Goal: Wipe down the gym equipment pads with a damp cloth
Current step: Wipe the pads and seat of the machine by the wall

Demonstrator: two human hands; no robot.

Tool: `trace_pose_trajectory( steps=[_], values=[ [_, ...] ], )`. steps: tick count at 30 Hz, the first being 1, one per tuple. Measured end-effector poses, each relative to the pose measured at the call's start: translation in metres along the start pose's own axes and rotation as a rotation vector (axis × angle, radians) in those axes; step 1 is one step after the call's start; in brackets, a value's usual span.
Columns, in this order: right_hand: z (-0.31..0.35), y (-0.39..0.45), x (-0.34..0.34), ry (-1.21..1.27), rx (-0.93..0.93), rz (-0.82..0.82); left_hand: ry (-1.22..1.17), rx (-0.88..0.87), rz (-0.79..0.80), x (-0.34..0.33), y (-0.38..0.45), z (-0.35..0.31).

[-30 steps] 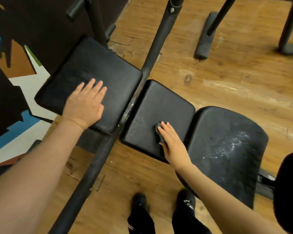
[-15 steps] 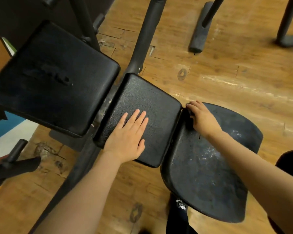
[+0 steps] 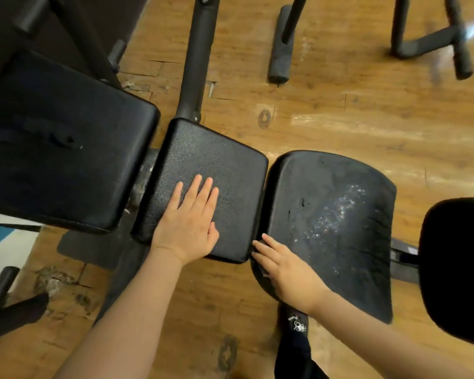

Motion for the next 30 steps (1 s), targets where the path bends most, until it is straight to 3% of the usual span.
trace_pose_trajectory(
  steps=[3,6,9,16,22,25,30],
  values=[
    [-0.024,0.018,0.008,-0.044,0.045,-0.001,0.029,-0.027,-0.030,-0.002,0.000,-0.001],
    [-0.057,0.054,0.022,0.058,-0.188,-0.009,0.054,-0.048,-0.045,-0.004,0.000,-0.003],
    [-0.056,0.074,0.026,0.179,-0.296,-0.073,0.062,-0.054,-0.048,-0.004,-0.002,-0.005],
    [-0.002,-0.004,-0.016,0.216,-0.353,-0.261,0.061,-0.080,-0.084,-0.002,-0.003,-0.007],
    [0.016,-0.044,-0.036,0.144,-0.327,-0.223,0.068,-0.082,-0.096,-0.002,-0.003,-0.007],
    [0.001,-0.026,-0.032,0.260,-0.359,-0.207,0.073,-0.082,-0.098,-0.002,-0.003,-0.007],
    [-0.061,0.047,0.007,0.450,-0.610,-0.325,0.092,-0.087,-0.113,-0.003,-0.002,-0.007]
  ],
)
Point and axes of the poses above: each hand's wrist, its own y-axis towards the middle knuckle, its own x-axis out of the back of the hand, z = x × y, the point moved 7 cm from there along y, towards the middle knuckle, and after that the axes turned 15 degrees about -x, right-handed, at the moved point
